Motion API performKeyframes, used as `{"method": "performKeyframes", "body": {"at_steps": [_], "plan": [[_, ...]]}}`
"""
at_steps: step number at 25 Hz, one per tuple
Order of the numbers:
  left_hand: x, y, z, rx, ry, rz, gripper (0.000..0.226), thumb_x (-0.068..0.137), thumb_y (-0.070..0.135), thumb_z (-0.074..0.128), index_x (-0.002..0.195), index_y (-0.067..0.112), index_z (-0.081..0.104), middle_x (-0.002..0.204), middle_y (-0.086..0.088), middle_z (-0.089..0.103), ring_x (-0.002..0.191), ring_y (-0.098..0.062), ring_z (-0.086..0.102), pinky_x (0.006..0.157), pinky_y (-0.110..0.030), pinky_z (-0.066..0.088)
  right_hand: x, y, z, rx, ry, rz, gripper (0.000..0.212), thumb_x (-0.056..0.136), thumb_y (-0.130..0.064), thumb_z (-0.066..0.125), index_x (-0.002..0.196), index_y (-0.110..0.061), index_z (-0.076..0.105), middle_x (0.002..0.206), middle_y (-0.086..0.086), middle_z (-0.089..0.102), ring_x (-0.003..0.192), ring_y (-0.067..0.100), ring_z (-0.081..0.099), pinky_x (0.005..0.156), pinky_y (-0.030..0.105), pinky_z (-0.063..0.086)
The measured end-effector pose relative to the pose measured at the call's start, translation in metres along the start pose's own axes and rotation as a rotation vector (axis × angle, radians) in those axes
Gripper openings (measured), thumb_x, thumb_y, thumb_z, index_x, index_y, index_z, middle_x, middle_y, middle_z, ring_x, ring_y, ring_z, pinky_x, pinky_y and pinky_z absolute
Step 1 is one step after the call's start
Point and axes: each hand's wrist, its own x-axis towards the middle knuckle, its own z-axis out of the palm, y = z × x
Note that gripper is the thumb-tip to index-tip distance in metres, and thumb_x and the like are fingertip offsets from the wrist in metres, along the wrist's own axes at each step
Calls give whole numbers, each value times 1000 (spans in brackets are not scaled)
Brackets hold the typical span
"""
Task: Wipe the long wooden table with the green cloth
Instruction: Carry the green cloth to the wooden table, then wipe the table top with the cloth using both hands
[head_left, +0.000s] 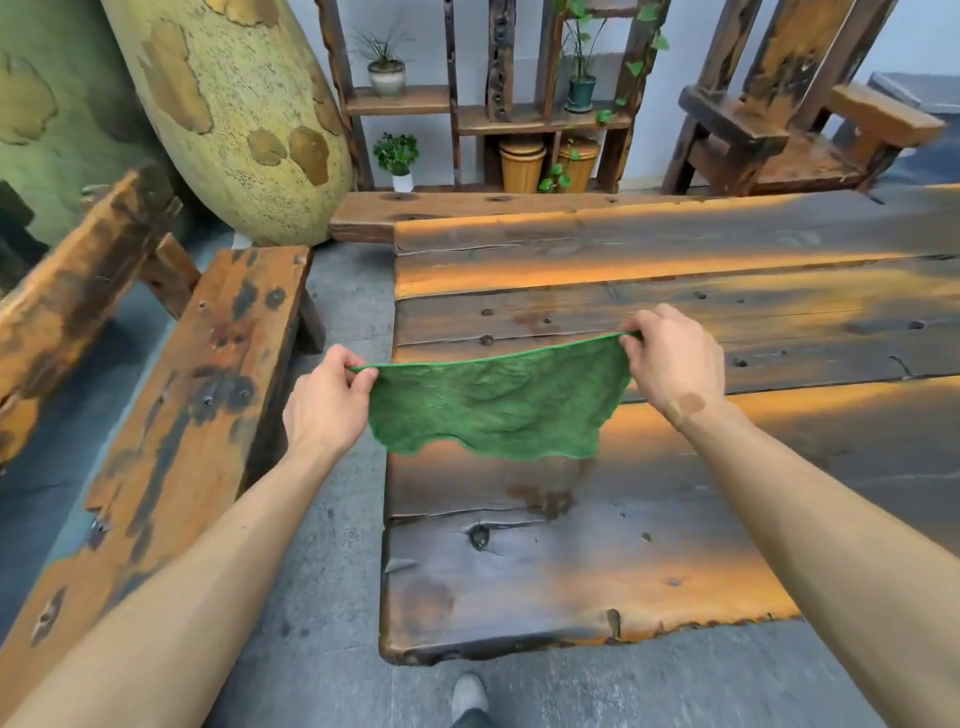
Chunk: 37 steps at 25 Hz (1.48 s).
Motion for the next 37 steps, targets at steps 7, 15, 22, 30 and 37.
{"method": "performKeyframes", "body": {"at_steps": [7,15,22,30,37], "plan": [[-42,-30,53,103,-20,74,13,100,36,59,101,23,63,86,-3,70,91,-35,65,67,-38,41,-33,50,47,33,7,-31,14,94,-15,65,102,-7,74,98,12,68,96,38,60,69,44,52],[-227,-124,137,470,-515,-196,34,101,37,52,132,26,61,143,-3,50,133,-27,42,103,-41,42,-217,119,108,-285,-763,40,27,94,-23,55,117,-20,67,115,4,66,109,28,64,84,34,52],[-214,-81,168,327,-273,-75,47,101,41,53,140,16,56,152,-13,43,143,-31,33,112,-49,35,-192,129,116,-98,-551,-83,48,103,-36,43,147,-16,43,138,7,51,129,29,44,100,40,41],[-119,-75,261,441,-339,68,77,91,79,34,157,41,23,170,1,7,156,-25,2,123,-57,11,-119,104,241,-109,-585,-59,74,99,-66,28,160,-30,9,169,1,-2,154,26,-9,120,60,-3],[-142,-118,272,562,-334,161,81,86,85,10,159,48,3,171,8,-5,157,-29,-6,120,-66,-1,-154,117,275,-156,-447,-33,77,94,-74,12,160,-36,2,169,-1,-4,155,27,-8,116,70,-5]]}}
